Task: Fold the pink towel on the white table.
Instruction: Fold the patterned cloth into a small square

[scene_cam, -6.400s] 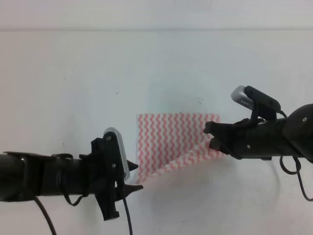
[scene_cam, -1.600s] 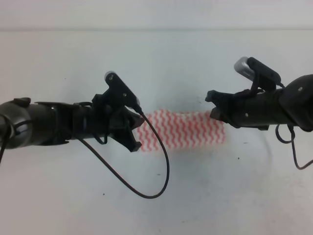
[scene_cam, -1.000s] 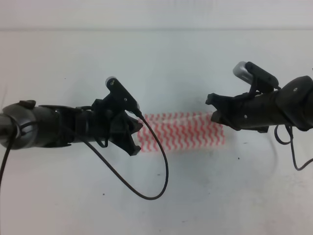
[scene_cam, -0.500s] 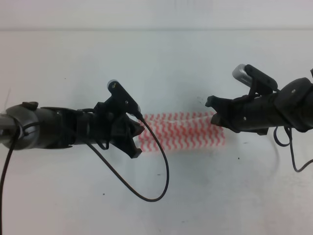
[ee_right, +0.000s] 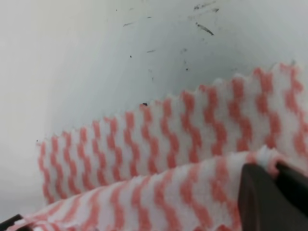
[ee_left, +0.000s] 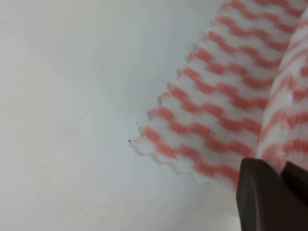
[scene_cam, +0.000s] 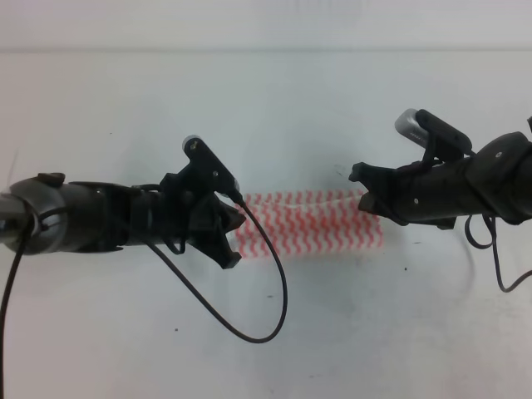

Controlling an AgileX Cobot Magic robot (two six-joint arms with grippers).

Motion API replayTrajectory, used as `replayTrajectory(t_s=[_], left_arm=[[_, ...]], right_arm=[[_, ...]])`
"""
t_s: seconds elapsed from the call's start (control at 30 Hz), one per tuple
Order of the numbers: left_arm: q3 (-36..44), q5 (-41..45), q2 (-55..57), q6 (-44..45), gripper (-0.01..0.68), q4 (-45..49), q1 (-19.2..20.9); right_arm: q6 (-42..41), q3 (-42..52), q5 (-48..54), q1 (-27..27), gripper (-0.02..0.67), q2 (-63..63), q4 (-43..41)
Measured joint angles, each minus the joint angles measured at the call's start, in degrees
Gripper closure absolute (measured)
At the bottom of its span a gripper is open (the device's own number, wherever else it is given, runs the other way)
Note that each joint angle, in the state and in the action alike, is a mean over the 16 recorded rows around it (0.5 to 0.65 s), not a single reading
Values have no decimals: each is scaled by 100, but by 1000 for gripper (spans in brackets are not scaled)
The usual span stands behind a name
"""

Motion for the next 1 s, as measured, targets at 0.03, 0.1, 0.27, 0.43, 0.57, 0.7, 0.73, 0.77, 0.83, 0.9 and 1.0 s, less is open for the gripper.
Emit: replayTrajectory(t_s=[0.03,0.1,0.27,0.43,0.57,0.7,0.73,0.77,0.83,0.9,1.0], left_arm=[[0,0,5,0,673,0,0],[-6,2,10,-1,673,3,0],[-78,9,11,-59,673,3,0],[-189,-26,22,-155,673,3,0],[-281,-68,65,-233,673,3,0],[-350,-107,112,-300,673,0,0],[-358,-117,123,-307,673,0,0],[-364,-127,139,-310,673,0,0],[-371,-143,153,-311,673,0,0],[-373,-143,169,-314,673,0,0],[-376,-139,186,-315,673,0,0]], right_arm=[[0,0,-1,0,651,0,0],[-1,0,-3,0,651,0,0],[-3,-1,-9,-2,651,-13,2],[-4,-2,-22,-3,651,-22,2],[-3,-1,-34,-2,651,-18,-2],[-3,-1,-48,-3,651,-22,-6],[-3,-1,-52,-3,651,-22,-7],[-3,-1,-55,-3,651,-22,-7],[-3,-1,-59,-3,651,-22,-10],[-4,-1,-63,-3,651,-26,-12],[-4,-1,-65,-3,651,-22,-15]])
